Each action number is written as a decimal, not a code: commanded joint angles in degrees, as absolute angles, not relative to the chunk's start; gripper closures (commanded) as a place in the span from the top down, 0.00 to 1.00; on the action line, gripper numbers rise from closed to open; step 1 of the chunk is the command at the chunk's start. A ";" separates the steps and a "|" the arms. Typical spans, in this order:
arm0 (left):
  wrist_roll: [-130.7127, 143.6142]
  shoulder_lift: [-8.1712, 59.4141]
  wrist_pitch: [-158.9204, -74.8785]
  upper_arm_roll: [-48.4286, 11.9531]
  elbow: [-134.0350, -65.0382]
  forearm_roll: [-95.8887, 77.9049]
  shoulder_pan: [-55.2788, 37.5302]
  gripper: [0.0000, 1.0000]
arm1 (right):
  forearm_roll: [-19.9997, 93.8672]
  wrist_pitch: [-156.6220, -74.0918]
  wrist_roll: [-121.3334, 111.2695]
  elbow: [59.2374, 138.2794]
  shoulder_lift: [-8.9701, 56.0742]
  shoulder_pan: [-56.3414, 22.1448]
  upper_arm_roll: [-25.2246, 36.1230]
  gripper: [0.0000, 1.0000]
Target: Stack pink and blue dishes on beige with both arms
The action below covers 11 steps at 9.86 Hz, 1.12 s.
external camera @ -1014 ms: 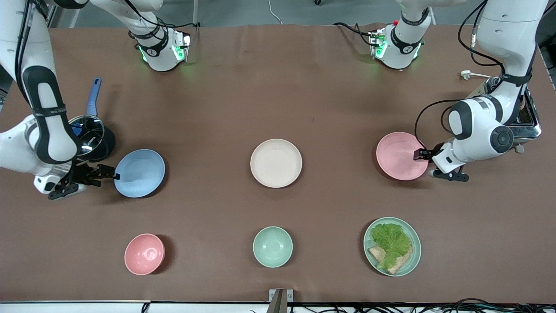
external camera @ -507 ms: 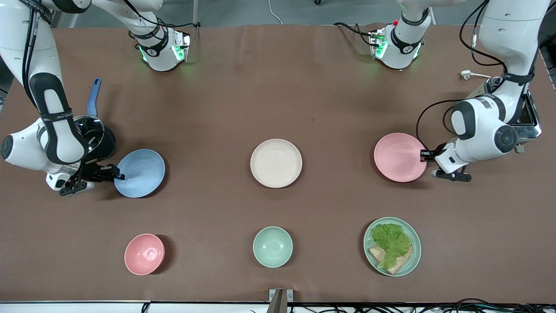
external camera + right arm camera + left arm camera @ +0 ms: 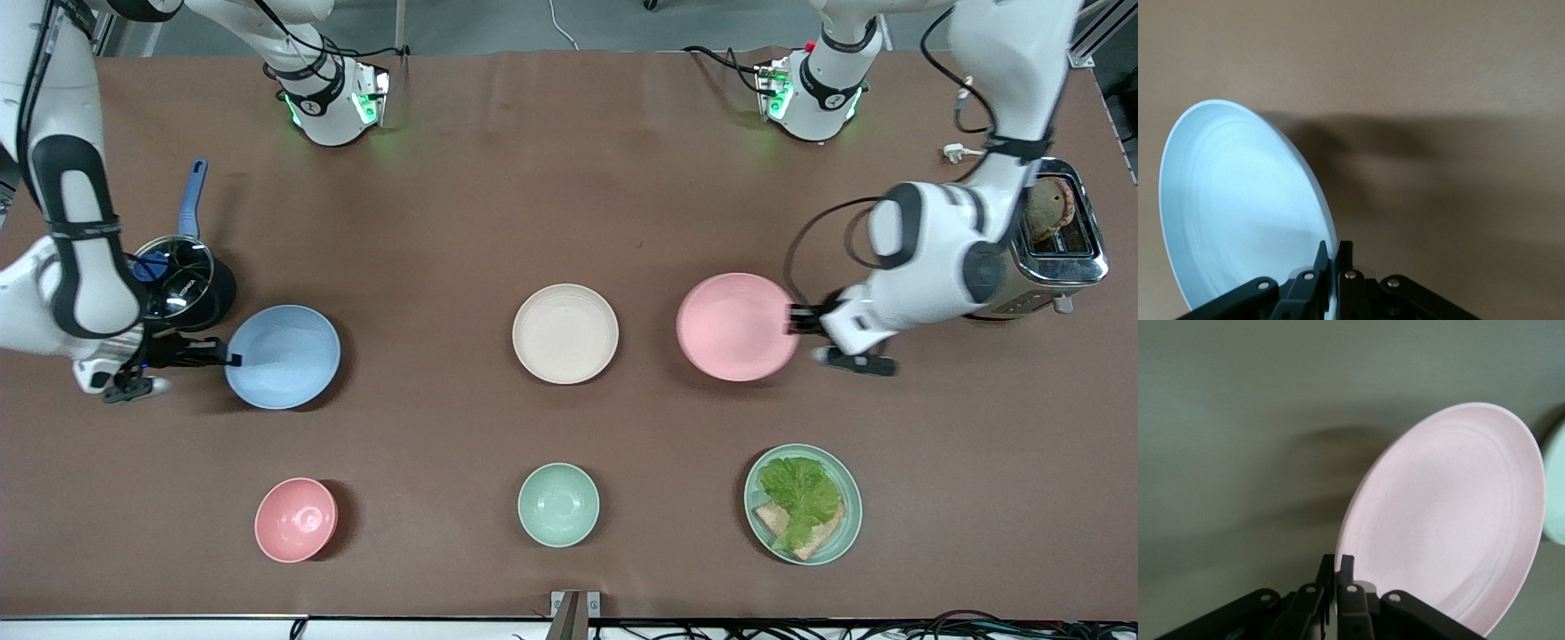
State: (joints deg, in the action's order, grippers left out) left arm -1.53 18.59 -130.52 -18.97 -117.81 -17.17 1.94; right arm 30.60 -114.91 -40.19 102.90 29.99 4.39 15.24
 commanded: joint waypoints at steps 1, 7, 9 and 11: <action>11.53 27.56 -131.92 -28.34 -111.30 -16.53 2.64 0.00 | 24.98 -100.96 -28.71 90.41 29.00 3.52 16.70 0.00; 45.49 43.76 -146.50 -37.79 -105.30 8.41 -2.01 0.03 | 21.99 -98.26 -2.17 88.06 21.98 -4.13 9.62 0.01; 50.17 43.60 -147.22 -37.88 -105.03 9.49 -3.69 0.40 | 19.69 -102.45 6.64 90.77 20.75 -4.13 1.80 0.01; 49.92 41.07 -145.91 -37.88 -104.14 9.67 -3.43 1.00 | 19.60 -105.81 12.37 92.98 20.39 -4.13 -4.10 0.01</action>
State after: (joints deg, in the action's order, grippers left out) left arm 48.95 41.91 -146.89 -38.13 -104.22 8.24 -3.67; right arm 20.81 -103.81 8.94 89.19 22.99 -4.97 -0.85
